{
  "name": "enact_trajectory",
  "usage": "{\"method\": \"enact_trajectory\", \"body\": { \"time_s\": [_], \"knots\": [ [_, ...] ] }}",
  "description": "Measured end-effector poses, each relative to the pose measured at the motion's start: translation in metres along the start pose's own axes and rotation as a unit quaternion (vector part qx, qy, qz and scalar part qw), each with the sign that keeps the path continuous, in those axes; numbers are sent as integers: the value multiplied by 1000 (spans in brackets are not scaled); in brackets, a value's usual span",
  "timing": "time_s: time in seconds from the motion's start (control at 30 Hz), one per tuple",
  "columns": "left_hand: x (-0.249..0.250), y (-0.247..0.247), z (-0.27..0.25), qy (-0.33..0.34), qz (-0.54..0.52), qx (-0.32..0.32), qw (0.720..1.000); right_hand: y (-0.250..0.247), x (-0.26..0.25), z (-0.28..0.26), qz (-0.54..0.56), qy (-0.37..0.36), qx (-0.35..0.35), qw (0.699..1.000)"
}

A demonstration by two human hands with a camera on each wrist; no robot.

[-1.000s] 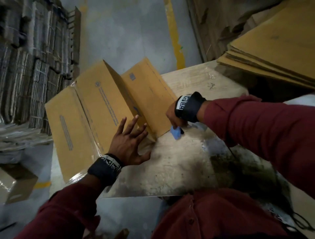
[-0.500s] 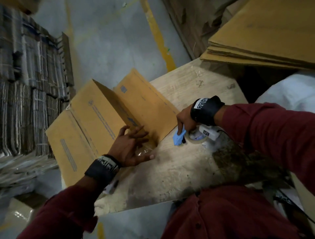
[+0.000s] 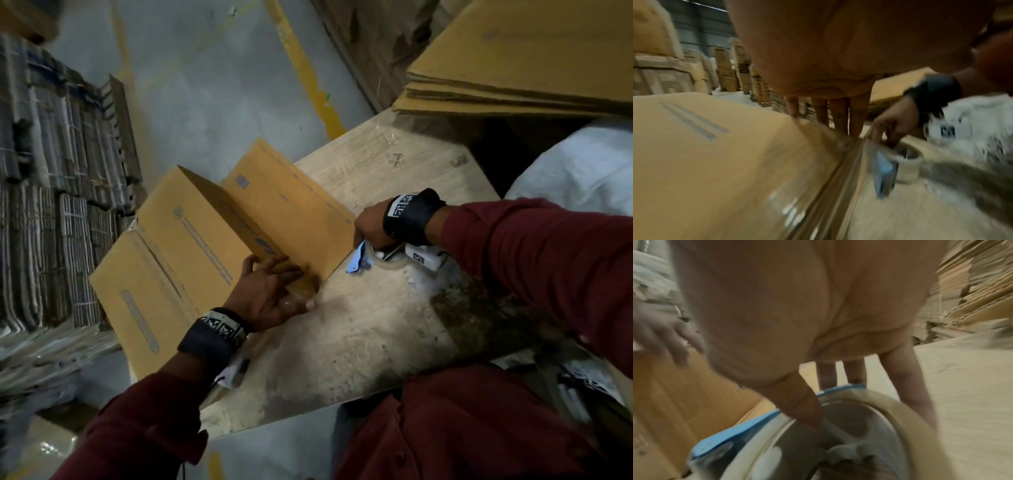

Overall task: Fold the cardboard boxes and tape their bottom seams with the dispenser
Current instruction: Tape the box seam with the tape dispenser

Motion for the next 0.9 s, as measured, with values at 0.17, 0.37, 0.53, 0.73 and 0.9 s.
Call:
{"method": "enact_trajectory", "body": {
  "time_s": [0.17,0.37,0.53,0.73,0.9],
  "knots": [
    [-24,-33,-30,7,-212,100,972,-10,-12,-12,-20,20,120,992],
    [-56,-29,-39,5,-272,119,955,19,-81,-35,154,-34,302,940],
    [-61,6,-12,23,-285,42,957,78,-130,-22,324,15,421,847],
    [-54,6,-17,37,-241,105,964,123,-171,28,477,34,524,705],
    [-59,12,-9,27,-255,115,960,140,-194,51,442,40,612,655]
  ]
}}
Point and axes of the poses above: each hand's wrist, its own z-axis towards the middle knuckle, its own y-axis out of the palm, x = y × z, the point moved 9 cm from there along z, towards the middle knuckle, and after that the axes turned 9 degrees about -y, right-handed, at the moved point
